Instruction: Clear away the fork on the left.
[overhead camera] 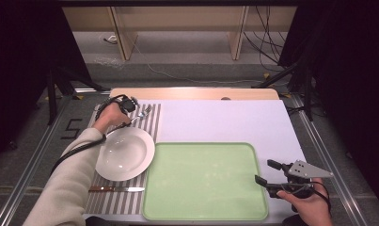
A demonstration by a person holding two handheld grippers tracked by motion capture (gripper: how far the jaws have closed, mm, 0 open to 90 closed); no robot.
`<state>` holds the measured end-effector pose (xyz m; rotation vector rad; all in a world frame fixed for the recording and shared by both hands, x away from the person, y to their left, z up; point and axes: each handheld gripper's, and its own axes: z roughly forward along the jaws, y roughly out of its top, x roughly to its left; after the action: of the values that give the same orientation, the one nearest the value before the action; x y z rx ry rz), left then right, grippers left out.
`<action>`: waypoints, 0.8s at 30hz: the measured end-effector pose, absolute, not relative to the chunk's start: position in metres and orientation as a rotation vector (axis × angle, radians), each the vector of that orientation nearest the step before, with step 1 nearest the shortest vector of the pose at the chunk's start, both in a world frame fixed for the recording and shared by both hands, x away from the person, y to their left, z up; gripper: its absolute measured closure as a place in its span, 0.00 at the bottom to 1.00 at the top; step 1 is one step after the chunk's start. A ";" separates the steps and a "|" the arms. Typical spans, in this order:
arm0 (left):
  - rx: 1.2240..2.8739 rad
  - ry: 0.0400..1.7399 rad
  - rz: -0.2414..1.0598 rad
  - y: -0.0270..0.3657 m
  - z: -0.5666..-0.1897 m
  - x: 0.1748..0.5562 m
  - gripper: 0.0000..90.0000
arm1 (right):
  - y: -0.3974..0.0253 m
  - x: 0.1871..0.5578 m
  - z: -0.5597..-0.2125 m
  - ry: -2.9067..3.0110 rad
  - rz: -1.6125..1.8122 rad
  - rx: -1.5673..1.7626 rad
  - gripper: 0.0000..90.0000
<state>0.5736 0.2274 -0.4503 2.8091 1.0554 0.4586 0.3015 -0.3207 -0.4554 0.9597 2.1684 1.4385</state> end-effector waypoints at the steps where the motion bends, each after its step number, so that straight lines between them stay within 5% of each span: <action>1: 2.809 1.055 0.459 0.227 -0.450 0.574 0.86 | -0.321 0.302 -0.455 2.167 1.440 0.960 0.25; 15: 2.742 1.098 0.554 0.227 -0.418 0.567 0.86 | -0.321 0.302 -0.455 2.166 1.440 0.961 0.25; 24: 2.594 1.163 0.496 0.211 -0.387 0.533 0.86 | -0.321 0.301 -0.455 2.165 1.438 0.962 0.25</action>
<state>0.5330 0.2114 -0.3872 2.5944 1.1633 0.4961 0.3012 -0.3206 -0.4550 0.9615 2.1653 1.4384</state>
